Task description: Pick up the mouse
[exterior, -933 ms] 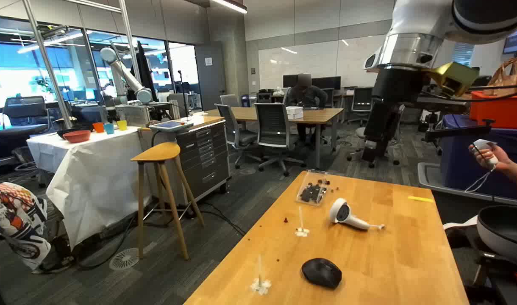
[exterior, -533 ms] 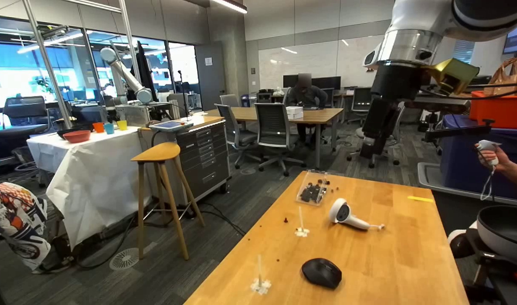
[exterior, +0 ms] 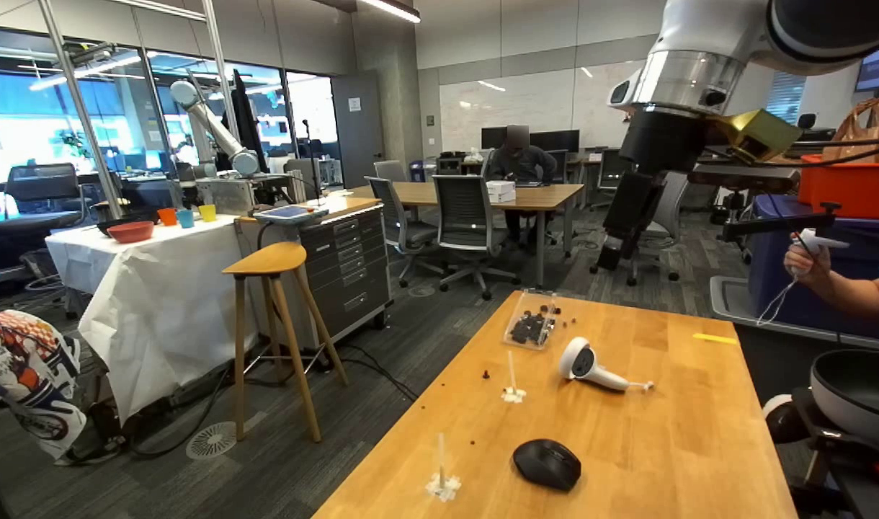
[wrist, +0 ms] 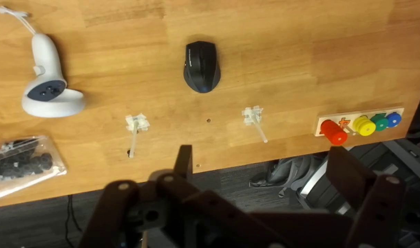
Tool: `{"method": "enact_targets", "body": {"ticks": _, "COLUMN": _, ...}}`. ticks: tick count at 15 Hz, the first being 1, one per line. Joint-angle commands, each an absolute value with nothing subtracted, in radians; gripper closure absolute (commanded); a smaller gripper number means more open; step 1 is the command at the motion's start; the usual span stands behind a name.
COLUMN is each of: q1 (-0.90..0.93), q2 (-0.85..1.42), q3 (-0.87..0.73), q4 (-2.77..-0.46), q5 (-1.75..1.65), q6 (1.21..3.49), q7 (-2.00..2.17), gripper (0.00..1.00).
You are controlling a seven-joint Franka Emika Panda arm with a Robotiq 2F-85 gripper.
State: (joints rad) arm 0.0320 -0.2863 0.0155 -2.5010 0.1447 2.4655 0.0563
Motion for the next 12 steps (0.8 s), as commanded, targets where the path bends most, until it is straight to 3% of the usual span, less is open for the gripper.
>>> {"method": "enact_targets", "body": {"ticks": 1, "q1": 0.018, "q2": -0.197, "q3": 0.067, "q4": -2.448, "q5": 0.036, "q6": 2.558, "q7": 0.122, "gripper": 0.00}}
{"method": "enact_targets", "body": {"ticks": 7, "q1": 0.014, "q2": -0.063, "q3": 0.088, "q4": -2.437, "q5": -0.121, "q6": 2.730, "q7": 0.212, "gripper": 0.01}}
{"method": "enact_targets", "body": {"ticks": 8, "q1": 0.016, "q2": -0.042, "q3": 0.086, "q4": -2.435, "q5": -0.149, "q6": 2.741, "q7": 0.224, "gripper": 0.25}}
{"method": "enact_targets", "body": {"ticks": 10, "q1": 0.019, "q2": 0.001, "q3": 0.079, "q4": -2.432, "q5": -0.208, "q6": 2.765, "q7": 0.264, "gripper": 0.30}}
{"method": "enact_targets", "body": {"ticks": 12, "q1": 0.028, "q2": 0.040, "q3": 0.068, "q4": -2.428, "q5": -0.249, "q6": 2.780, "q7": 0.301, "gripper": 0.48}}
